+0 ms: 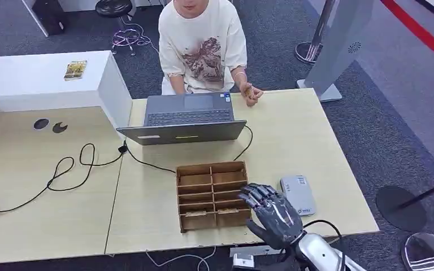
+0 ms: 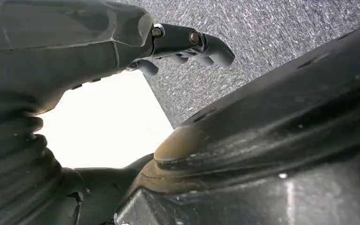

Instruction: Pass the card to the sensor for recognition and then transmit it.

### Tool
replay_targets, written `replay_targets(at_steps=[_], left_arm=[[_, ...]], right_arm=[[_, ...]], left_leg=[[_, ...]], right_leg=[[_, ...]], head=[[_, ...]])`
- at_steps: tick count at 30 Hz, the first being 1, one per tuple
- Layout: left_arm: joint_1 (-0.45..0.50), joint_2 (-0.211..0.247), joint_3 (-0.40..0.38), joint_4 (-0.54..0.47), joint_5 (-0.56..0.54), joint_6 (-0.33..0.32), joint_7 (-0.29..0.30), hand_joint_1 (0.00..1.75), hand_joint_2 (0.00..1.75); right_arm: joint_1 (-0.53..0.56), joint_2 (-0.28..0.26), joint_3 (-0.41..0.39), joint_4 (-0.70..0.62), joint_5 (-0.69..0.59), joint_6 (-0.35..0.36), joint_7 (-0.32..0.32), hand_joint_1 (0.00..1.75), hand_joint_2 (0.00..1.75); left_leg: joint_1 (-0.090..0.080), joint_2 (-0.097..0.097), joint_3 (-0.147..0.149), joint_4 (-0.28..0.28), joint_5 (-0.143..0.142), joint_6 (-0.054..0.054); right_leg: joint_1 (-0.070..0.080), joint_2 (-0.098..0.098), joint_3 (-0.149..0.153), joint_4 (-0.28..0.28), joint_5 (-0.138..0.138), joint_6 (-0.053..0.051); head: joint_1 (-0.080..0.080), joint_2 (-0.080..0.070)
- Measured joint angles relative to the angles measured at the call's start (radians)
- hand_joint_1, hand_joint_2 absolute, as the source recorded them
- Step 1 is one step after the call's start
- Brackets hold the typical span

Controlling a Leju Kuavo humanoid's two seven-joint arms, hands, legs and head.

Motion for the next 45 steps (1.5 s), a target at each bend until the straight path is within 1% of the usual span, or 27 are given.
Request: replay_targets(at_steps=[2,11,13,15,18,20,24,25,27,29,31,33,39,40,41,43,45], left_arm=[[0.0,0.0,0.0,0.0,0.0,0.0,0.0,0.0,1.75],[0.0,0.0,0.0,0.0,-0.003,0.0,-0.003,0.0,1.75],[0.0,0.0,0.0,0.0,-0.004,0.0,-0.003,0.0,1.75],[0.0,0.0,0.0,0.0,-0.005,0.0,-0.005,0.0,1.75],[0.0,0.0,0.0,0.0,-0.005,-0.001,-0.005,0.0,1.75],[0.0,0.0,0.0,0.0,-0.005,-0.001,-0.005,0.0,1.75],[0.0,0.0,0.0,0.0,-0.005,-0.002,-0.006,0.0,1.75],[0.0,0.0,0.0,0.0,-0.005,-0.002,-0.006,0.0,1.75],[0.0,0.0,0.0,0.0,-0.005,-0.002,-0.006,0.0,1.75],[0.0,0.0,0.0,0.0,-0.005,-0.003,-0.006,0.0,1.75],[0.0,0.0,0.0,0.0,-0.005,-0.005,-0.006,0.0,1.75],[0.0,0.0,0.0,0.0,-0.006,-0.006,-0.006,0.0,1.75],[0.0,0.0,0.0,0.0,-0.007,-0.008,-0.006,0.0,1.75],[0.0,0.0,0.0,0.0,-0.007,-0.008,-0.006,0.0,1.75],[0.0,0.0,0.0,0.0,-0.007,-0.009,-0.006,0.0,1.75],[0.0,0.001,0.0,0.0,-0.008,-0.01,-0.006,0.0,1.75],[0.0,0.001,0.0,0.0,-0.008,-0.01,-0.006,0.0,1.75]], right_arm=[[-0.01,0.006,0.005,0.011,0.0,0.007,0.002,0.56,1.75],[-0.033,0.019,0.027,0.042,0.007,0.01,0.025,0.54,1.75],[-0.035,0.022,0.029,0.047,0.01,0.01,0.025,0.59,1.75],[-0.036,0.023,0.033,0.051,0.01,0.009,0.025,0.61,1.75],[-0.037,0.025,0.038,0.057,0.011,0.009,0.026,0.59,1.75],[-0.038,0.026,0.043,0.061,0.012,0.009,0.026,0.65,1.75],[-0.04,0.027,0.051,0.069,0.015,0.009,0.026,0.65,1.75],[-0.041,0.027,0.053,0.072,0.015,0.009,0.025,0.7,1.75],[-0.045,0.029,0.061,0.079,0.015,0.01,0.025,0.7,1.75],[-0.048,0.032,0.069,0.086,0.015,0.01,0.025,0.7,1.75],[-0.05,0.035,0.072,0.092,0.015,0.01,0.025,0.73,1.75],[-0.053,0.039,0.076,0.098,0.015,0.01,0.025,0.72,1.75],[-0.069,0.057,0.087,0.118,0.014,0.009,0.025,0.73,1.75],[-0.071,0.059,0.09,0.122,0.014,0.009,0.025,0.77,1.75],[-0.073,0.062,0.092,0.124,0.014,0.009,0.025,0.75,1.75],[-0.078,0.068,0.095,0.131,0.014,0.009,0.025,0.8,1.75],[-0.082,0.071,0.097,0.137,0.013,0.009,0.025,0.8,1.75]], left_leg=[[0.0,0.0,0.0,0.0,0.0,0.0],[0.0,0.0,0.0,0.0,0.0,0.0],[0.0,0.0,0.0,0.0,0.0,0.0],[0.0,0.0,0.0,0.0,0.0,0.0],[0.0,0.0,0.0,0.0,0.0,0.0],[0.0,0.0,0.0,0.0,0.0,0.0],[0.0,0.0,0.0,0.0,0.0,0.0],[0.0,0.0,0.0,0.0,0.0,0.0],[0.0,0.0,0.0,0.0,0.0,0.0],[0.0,0.0,0.0,0.0,0.0,0.0],[0.0,0.0,0.0,0.0,0.0,0.0],[0.0,0.0,0.0,0.0,0.0,0.0],[0.0,0.0,0.0,0.0,0.0,0.0],[0.0,0.0,0.0,0.0,0.0,0.0],[0.0,0.0,0.0,0.0,0.0,0.0],[0.0,0.0,0.0,0.0,0.0,0.0],[0.0,0.0,0.0,0.0,0.0,0.0]], right_leg=[[0.0,0.0,0.0,0.0,0.0,0.0],[0.0,0.0,0.0,0.0,0.0,0.0],[0.0,0.0,0.0,0.0,0.0,0.0],[0.0,0.0,0.0,0.0,0.0,0.0],[0.0,0.0,0.0,0.0,0.0,0.0],[0.0,0.0,0.0,0.0,0.0,0.0],[0.0,0.0,0.0,0.0,0.0,0.0],[0.0,0.0,0.0,0.0,0.0,0.0],[0.0,0.0,0.0,0.0,0.0,0.0],[0.0,0.0,0.0,0.0,0.0,0.0],[0.0,0.0,0.0,0.0,0.0,0.0],[0.0,0.0,0.0,0.0,0.0,0.0],[0.0,0.0,0.0,0.0,0.0,0.0],[0.0,0.0,0.0,0.0,0.0,0.0],[0.0,0.0,0.0,0.0,0.0,0.0],[0.0,0.0,0.0,0.0,0.0,0.0],[0.0,0.0,0.0,0.0,0.0,0.0]], head=[[0.0,0.0],[0.0,0.0],[0.0,0.0],[0.0,0.0],[0.0,0.0],[0.0,0.0],[0.0,0.0],[0.0,0.0],[0.0,0.0],[0.0,0.0],[0.0,0.0],[0.0,0.0],[0.0,0.0],[0.0,0.0],[0.0,0.0],[0.0,0.0],[0.0,0.0]])
